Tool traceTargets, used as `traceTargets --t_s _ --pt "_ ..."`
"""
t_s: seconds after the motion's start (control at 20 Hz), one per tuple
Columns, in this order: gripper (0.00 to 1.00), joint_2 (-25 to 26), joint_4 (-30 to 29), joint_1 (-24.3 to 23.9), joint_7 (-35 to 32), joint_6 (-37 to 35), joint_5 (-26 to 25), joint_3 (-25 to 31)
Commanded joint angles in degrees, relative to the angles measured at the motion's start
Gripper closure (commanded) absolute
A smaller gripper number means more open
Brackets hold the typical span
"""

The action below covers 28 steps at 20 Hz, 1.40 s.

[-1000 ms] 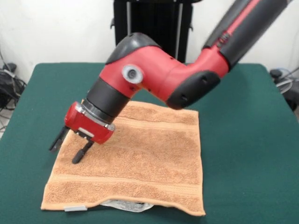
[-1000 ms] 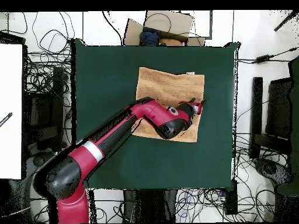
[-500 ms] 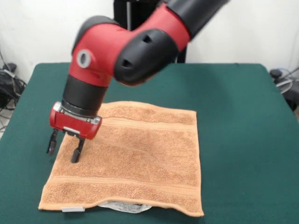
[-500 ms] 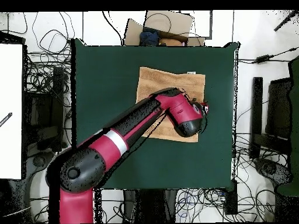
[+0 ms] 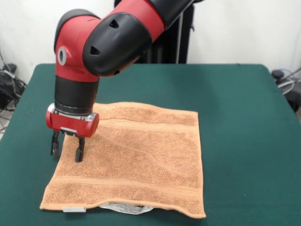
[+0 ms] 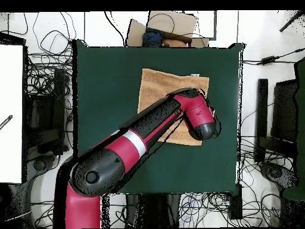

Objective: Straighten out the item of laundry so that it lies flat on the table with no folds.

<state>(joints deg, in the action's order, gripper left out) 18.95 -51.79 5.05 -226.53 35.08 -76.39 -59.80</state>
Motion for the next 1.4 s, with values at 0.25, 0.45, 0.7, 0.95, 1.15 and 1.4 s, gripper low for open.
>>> traceTargets --t_s 0.25,0.45,0.7,0.95,1.15,1.4 --pt "0.00 0.91 3.33 0.97 5.59 9.99 -0.50 14.56" --pt "0.00 0.87 2.94 0.88 10.40 5.25 1.31 15.39" --pt "0.00 1.86 2.78 0.72 24.27 -7.41 5.43 16.83" --pt "0.00 2.65 3.78 0.51 28.89 -13.06 5.62 17.90" --pt "0.00 2.34 3.93 -0.13 31.47 -14.73 6.68 18.93" --pt "0.00 2.25 3.99 -0.68 33.96 -15.70 8.18 19.32"
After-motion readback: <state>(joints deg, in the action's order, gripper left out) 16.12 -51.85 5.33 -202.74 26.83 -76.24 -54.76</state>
